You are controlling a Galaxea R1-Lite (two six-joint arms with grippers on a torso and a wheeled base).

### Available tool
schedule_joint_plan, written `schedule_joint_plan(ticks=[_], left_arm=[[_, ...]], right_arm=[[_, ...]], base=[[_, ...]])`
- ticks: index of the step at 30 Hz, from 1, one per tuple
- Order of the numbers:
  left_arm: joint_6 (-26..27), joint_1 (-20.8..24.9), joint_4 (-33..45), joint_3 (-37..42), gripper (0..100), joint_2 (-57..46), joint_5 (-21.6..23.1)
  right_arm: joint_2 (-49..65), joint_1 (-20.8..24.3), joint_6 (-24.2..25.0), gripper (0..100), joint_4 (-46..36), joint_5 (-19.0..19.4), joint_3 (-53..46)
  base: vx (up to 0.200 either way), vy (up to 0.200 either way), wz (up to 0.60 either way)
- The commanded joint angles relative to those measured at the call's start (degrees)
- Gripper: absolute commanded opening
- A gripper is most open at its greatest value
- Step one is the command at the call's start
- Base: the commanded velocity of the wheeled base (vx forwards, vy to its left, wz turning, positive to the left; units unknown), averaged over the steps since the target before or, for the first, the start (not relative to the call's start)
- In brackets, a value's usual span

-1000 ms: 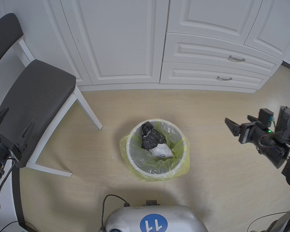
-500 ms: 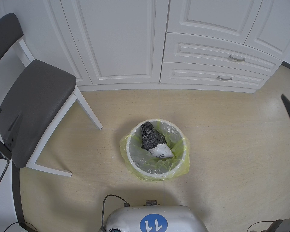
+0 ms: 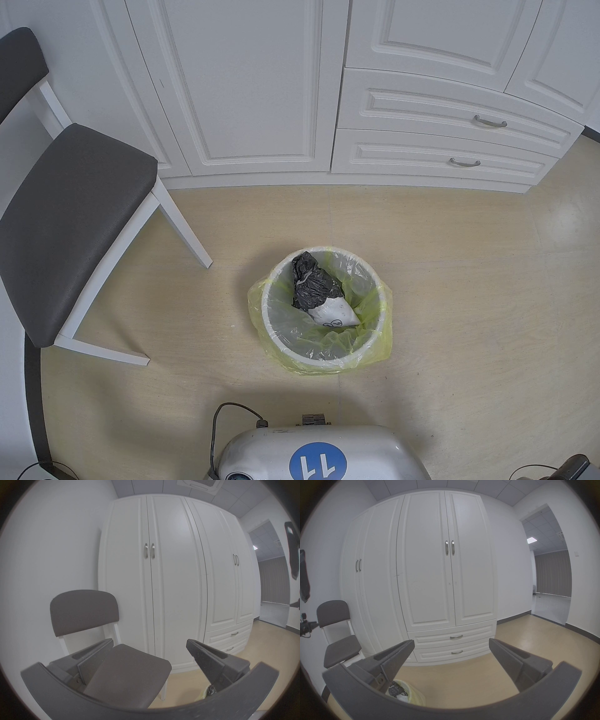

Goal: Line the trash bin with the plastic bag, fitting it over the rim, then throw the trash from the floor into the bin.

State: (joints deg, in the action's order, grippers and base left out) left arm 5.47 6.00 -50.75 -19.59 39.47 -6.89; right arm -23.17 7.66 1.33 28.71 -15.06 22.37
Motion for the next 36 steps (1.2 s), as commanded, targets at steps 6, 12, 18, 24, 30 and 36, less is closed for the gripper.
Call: schedule_joint_plan(ticks=[6,12,18,24,30,36], left_arm=[[-0.38,-0.81,6.36,-2.65,100,-11.61,-0.93],[-0.29,-2.22,13.22,-3.79,100,-17.94,-0.41],[-0.11,-4.15,21.57,-3.00,100,-25.15,0.91],[-0.38,-7.32,29.83,-0.45,100,-33.76,6.27],[-0.38,-6.35,35.54,1.92,100,-39.03,6.54],[-1.43,-6.09,35.02,7.02,100,-39.39,6.45]], right_arm=[[19.04,-5.02,-0.19,100,-14.73,0.20,0.04],[23.17,-7.48,-0.01,100,-18.07,-0.50,-0.31],[23.17,-7.48,0.52,100,-17.99,-1.12,-0.48],[23.17,-7.57,0.60,100,-17.99,-2.00,-1.01],[23.17,-7.57,0.34,100,-17.99,-2.17,-1.89],[23.17,-7.57,-0.01,100,-17.63,-2.00,-4.35]], base=[[0.000,0.000,0.00],[0.000,0.000,0.00],[0.000,0.000,0.00],[0.000,0.000,0.00],[0.000,0.000,0.00],[0.000,0.000,0.00]])
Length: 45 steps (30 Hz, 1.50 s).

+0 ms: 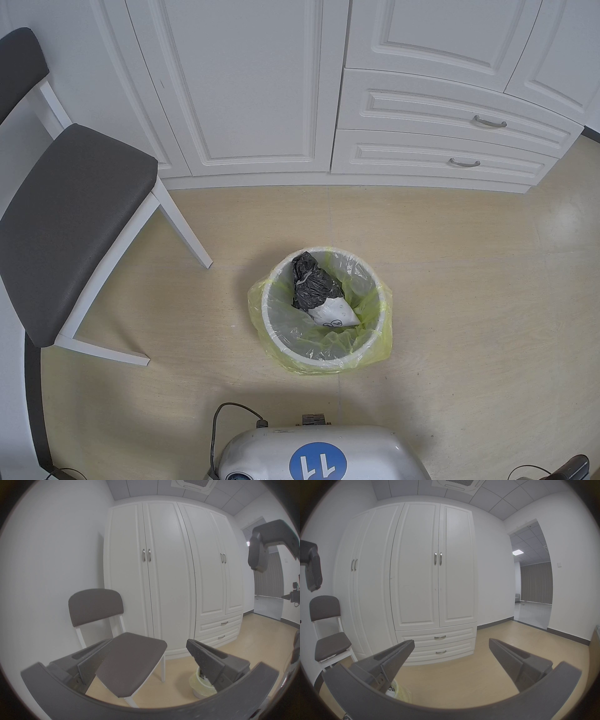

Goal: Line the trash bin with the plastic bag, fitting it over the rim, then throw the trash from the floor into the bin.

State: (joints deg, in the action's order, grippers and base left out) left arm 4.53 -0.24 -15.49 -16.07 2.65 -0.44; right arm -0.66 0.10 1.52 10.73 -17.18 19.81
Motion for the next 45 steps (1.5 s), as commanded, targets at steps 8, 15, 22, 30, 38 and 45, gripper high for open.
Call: schedule_joint_plan(ticks=[8,15,22,30,38,45], left_arm=[[-3.39,0.16,-0.24,12.55,100,-2.56,0.00],[-5.85,0.16,4.42,15.98,100,-2.65,0.09],[-7.44,0.16,11.89,15.98,100,-2.65,0.00],[-4.97,0.16,15.76,16.07,100,-2.65,0.09],[-5.33,0.16,15.58,16.07,100,-2.65,0.09],[-5.33,0.16,15.58,16.07,100,-2.65,0.09]], right_arm=[[0.66,-0.01,-0.38,100,0.87,0.39,-4.34],[0.66,-0.01,-0.64,100,2.10,0.83,-8.47],[0.66,-0.01,-3.19,100,5.88,1.62,-14.71],[0.66,-0.01,-3.55,100,6.32,4.34,-19.81],[0.66,-0.01,-3.19,100,-0.97,7.60,-19.81],[0.66,-0.01,-3.02,100,-6.77,11.02,-19.81]], base=[[0.000,0.000,0.00],[0.000,0.000,0.00],[0.000,0.000,0.00],[0.000,0.000,0.00],[0.000,0.000,0.00],[0.000,0.000,0.00]])
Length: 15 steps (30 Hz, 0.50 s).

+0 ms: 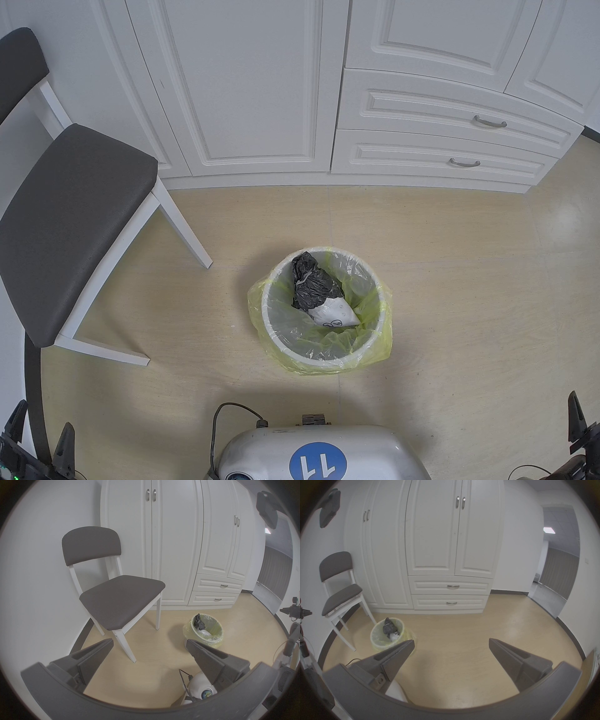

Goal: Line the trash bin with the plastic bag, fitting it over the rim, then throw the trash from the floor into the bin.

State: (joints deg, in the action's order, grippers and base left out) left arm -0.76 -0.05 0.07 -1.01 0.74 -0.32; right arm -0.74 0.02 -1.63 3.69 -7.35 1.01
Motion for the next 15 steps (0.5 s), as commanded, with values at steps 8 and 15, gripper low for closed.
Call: schedule_joint_plan(ticks=[8,15], left_arm=[[0.14,-0.04,0.01,1.01,100,-0.74,-0.03],[0.23,-0.04,0.01,1.01,100,-0.74,0.05]], right_arm=[[0.74,-0.02,0.05,100,-0.44,6.82,-1.01],[0.74,-0.02,0.84,100,-4.66,6.91,-0.57]], base=[[0.000,0.000,0.00],[0.000,0.000,0.00]])
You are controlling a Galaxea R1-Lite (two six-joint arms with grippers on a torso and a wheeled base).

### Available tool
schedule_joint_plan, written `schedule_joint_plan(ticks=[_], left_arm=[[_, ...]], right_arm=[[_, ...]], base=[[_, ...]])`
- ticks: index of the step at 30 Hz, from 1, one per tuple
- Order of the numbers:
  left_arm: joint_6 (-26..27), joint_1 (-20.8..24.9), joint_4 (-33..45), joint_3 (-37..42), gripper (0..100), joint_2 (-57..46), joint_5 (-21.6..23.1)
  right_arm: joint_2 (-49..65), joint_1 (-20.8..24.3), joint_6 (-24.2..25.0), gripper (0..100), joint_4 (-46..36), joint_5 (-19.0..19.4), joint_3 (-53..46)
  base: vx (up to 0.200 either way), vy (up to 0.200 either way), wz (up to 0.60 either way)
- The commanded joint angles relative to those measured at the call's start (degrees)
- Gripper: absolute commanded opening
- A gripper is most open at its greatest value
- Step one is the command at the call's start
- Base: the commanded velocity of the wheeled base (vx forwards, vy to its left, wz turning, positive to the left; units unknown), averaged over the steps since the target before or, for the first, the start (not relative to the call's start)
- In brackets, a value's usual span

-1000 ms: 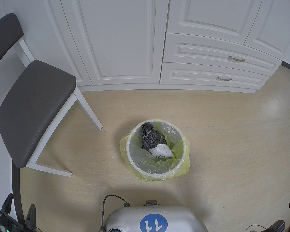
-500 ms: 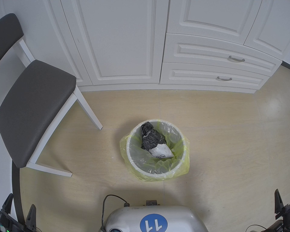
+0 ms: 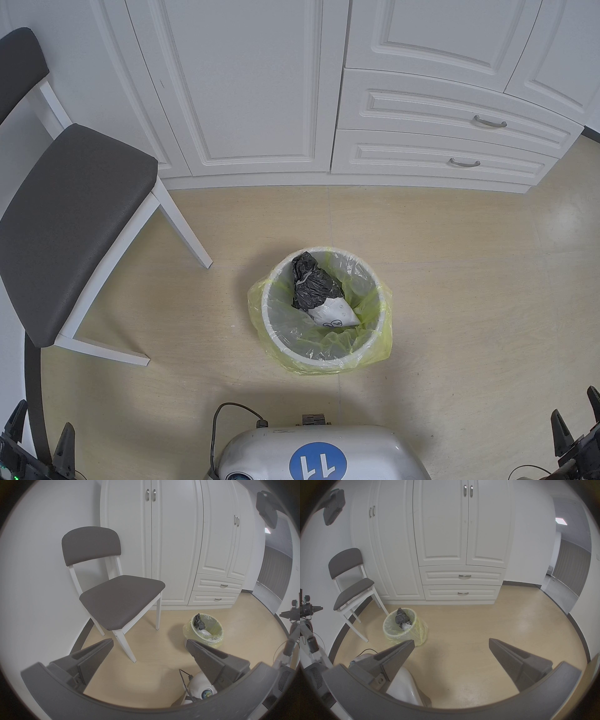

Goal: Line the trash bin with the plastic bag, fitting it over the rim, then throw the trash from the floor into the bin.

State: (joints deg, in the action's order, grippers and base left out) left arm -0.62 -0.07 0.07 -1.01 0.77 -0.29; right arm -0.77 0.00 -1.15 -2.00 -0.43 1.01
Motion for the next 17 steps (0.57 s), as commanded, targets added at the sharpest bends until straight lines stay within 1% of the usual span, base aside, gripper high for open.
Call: schedule_joint_plan(ticks=[1,5,17], left_arm=[[0.09,-0.01,0.01,1.01,100,-0.77,-0.06],[0.18,-0.01,0.01,1.01,100,-0.77,-0.06],[-0.08,-0.01,0.01,1.01,100,-0.77,-0.06]], right_arm=[[0.77,0.00,0.35,100,1.12,-0.01,-0.57],[0.77,0.00,1.32,100,1.30,-0.10,-0.66],[0.77,0.09,1.67,100,1.82,-0.19,-0.84]], base=[[0.000,0.000,0.00],[0.000,0.000,0.00],[0.000,0.000,0.00]])
